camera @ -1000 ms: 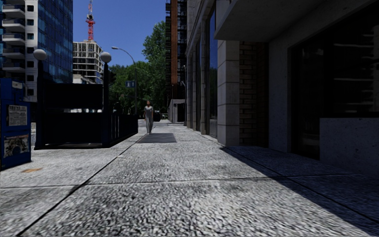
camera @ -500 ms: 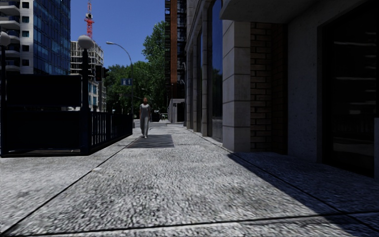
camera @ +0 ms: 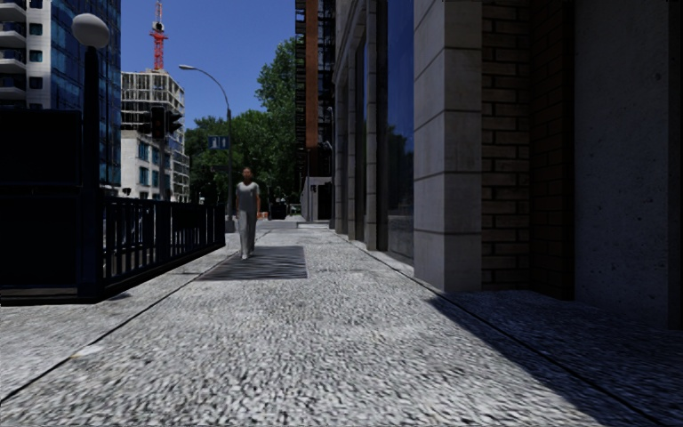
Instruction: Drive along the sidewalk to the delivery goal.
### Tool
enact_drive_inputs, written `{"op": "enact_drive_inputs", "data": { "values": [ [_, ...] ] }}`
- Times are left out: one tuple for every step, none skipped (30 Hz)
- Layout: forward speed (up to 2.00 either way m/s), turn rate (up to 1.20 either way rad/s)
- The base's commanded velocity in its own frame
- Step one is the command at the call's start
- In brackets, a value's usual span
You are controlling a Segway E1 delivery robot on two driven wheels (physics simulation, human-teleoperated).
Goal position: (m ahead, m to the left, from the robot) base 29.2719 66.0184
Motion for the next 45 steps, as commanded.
{"op": "enact_drive_inputs", "data": {
  "values": [
    [2.0, 0.22],
    [2.0, 0.25],
    [2.0, 0.25],
    [2.0, 0.27],
    [2.0, 0.28],
    [2.0, 0.31],
    [2.0, 0.31],
    [2.0, 0.35],
    [2.0, 0.36],
    [2.0, 0.36],
    [2.0, 0.36],
    [2.0, 0.36],
    [2.0, 0.36],
    [2.0, 0.36],
    [2.0, 0.36],
    [2.0, 0.36],
    [2.0, 0.36],
    [2.0, 0.36],
    [2.0, 0.36],
    [2.0, 0.36],
    [2.0, 0.36],
    [2.0, 0.36],
    [2.0, 0.0],
    [2.0, 0.0],
    [2.0, 0.0],
    [2.0, 0.0],
    [2.0, 0.0],
    [2.0, 0.0],
    [2.0, 0.0],
    [2.0, 0.0],
    [2.0, 0.0],
    [2.0, 0.0],
    [2.0, 0.0],
    [2.0, 0.0],
    [2.0, 0.0],
    [2.0, 0.0],
    [2.0, 0.0],
    [2.0, 0.0],
    [2.0, 0.0],
    [2.0, 0.0],
    [2.0, 0.0],
    [2.0, 0.0],
    [2.0, 0.0],
    [2.0, 0.0],
    [2.0, 0.0]
  ]
}}
